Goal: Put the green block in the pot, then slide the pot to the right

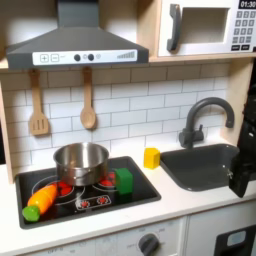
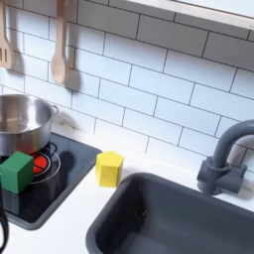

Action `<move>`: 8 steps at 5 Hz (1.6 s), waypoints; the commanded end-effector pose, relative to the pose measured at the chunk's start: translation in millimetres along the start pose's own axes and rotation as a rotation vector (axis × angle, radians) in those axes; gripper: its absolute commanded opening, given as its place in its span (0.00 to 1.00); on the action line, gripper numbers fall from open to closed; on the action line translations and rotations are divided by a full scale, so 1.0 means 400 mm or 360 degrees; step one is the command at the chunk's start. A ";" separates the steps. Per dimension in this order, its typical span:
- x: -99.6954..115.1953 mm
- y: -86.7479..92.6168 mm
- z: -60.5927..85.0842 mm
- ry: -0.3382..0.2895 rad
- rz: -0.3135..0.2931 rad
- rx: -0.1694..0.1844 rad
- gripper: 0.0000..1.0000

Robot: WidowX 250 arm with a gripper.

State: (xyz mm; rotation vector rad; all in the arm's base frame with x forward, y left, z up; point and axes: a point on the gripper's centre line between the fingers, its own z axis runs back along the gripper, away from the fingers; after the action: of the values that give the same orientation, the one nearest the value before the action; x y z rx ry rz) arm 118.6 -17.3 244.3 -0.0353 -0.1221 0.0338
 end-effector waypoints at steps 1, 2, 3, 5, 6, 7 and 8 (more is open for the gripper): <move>0.000 0.000 0.001 -0.0002 0.0000 0.0000 1.00; 0.027 0.001 -0.005 -0.0017 -0.0013 -0.0002 1.00; 0.041 0.012 -0.013 0.0000 -0.0044 0.0017 1.00; 0.097 0.067 -0.021 0.0002 -0.0027 0.0067 1.00; 0.126 0.090 -0.025 -0.0003 -0.0029 0.0079 1.00; 0.153 0.113 -0.030 -0.0004 -0.0019 0.0082 1.00; 0.174 0.132 -0.040 0.0008 -0.0009 0.0090 1.00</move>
State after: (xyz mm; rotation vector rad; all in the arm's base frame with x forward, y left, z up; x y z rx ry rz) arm 187.6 36.5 234.7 0.0196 -0.1165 0.0274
